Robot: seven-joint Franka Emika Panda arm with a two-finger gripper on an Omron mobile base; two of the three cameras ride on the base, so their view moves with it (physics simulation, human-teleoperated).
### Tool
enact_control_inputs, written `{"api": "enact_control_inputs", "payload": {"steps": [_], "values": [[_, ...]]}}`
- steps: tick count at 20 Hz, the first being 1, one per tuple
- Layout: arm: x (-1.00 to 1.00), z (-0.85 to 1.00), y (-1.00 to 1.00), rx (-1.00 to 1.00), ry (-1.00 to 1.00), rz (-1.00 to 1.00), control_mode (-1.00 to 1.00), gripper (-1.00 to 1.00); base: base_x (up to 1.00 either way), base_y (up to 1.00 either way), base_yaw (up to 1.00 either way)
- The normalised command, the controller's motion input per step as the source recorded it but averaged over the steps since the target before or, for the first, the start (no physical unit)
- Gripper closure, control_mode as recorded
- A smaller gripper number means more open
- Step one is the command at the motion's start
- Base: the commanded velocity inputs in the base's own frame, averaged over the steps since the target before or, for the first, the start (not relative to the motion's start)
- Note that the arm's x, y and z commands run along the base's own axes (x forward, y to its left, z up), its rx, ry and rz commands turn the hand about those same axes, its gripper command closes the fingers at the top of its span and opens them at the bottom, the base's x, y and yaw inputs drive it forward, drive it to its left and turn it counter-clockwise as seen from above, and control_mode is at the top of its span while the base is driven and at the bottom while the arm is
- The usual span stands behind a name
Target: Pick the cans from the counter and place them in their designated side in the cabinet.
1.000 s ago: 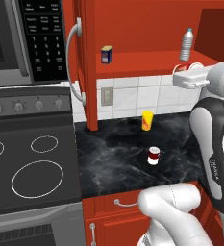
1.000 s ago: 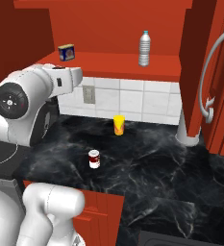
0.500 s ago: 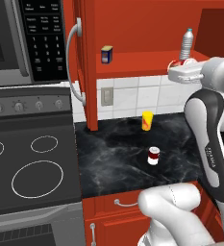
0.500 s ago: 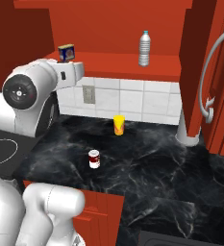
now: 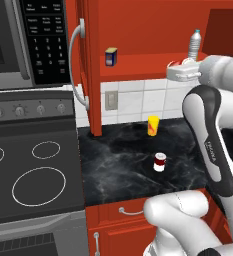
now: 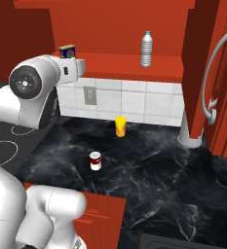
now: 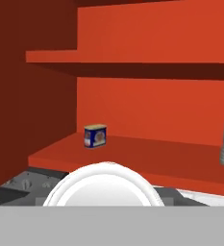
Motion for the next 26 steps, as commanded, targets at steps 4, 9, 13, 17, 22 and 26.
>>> {"api": "enact_control_inputs", "payload": {"steps": [4, 9, 13, 17, 22, 26], "values": [[0.28, 0.0, 0.1, 0.0, 0.03, 0.01, -1.0, 1.0, 0.0, 0.0, 0.0], [0.24, 0.0, 0.05, 0.0, 0.02, 0.01, -1.0, 1.0, 0.0, 0.0, 0.0], [0.21, 0.0, 0.04, 0.0, 0.0, 0.02, -1.0, 1.0, 0.0, 0.0, 0.0], [0.23, 0.0, 0.06, 0.0, 0.0, 0.01, -1.0, 1.0, 0.0, 0.0, 0.0], [0.23, 0.0, 0.07, 0.0, 0.02, 0.01, -1.0, 1.0, 0.0, 0.0, 0.0], [0.23, 0.0, 0.09, 0.0, 0.03, 0.01, -1.0, 1.0, 0.0, 0.0, 0.0]]}}
